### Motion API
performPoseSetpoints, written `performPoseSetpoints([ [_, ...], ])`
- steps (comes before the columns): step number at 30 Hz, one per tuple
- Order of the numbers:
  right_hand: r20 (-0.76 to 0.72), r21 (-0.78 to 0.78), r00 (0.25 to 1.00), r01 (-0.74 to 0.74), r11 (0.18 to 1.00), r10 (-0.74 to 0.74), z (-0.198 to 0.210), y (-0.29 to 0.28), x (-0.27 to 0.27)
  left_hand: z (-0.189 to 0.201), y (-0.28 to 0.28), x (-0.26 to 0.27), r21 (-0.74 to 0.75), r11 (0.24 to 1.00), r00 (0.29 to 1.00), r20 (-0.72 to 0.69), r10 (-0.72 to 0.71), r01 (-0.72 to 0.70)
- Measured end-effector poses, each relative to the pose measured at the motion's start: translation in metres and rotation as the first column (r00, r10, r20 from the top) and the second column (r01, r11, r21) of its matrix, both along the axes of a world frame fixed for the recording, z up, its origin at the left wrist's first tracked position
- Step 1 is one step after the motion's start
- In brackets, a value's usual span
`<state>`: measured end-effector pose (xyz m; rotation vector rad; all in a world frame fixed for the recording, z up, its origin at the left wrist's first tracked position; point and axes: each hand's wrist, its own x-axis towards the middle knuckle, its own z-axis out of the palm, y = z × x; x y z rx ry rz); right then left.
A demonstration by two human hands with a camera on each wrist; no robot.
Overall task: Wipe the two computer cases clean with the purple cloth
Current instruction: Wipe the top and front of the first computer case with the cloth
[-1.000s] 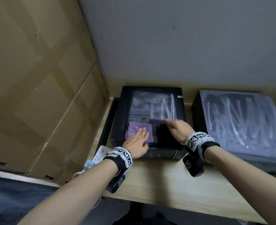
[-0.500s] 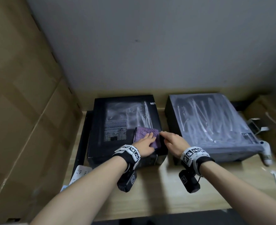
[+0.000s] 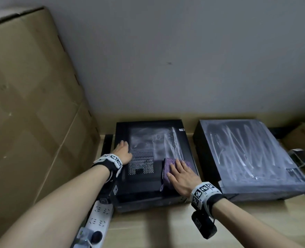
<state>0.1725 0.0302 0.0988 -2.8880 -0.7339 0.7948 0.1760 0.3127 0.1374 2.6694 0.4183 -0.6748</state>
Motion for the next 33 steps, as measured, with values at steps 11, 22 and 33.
performPoseSetpoints([
  [11, -0.099, 0.039, 0.994, 0.044, 0.998, -0.040, 0.004, 0.009, 0.036, -0.013, 0.028, 0.027, 0.048, 0.997, 0.997, -0.058, -0.053, 0.056],
  [22, -0.001, -0.002, 0.996, -0.088, 0.996, 0.088, -0.003, 0.027, 0.122, -0.029, 0.032, 0.024, -0.012, 0.990, 0.977, -0.157, -0.142, 0.142],
  [33, 0.073, -0.068, 0.987, -0.141, 0.988, 0.145, -0.024, 0.055, 0.194, -0.032, 0.030, 0.022, -0.044, 0.991, 0.972, -0.198, -0.129, 0.123],
])
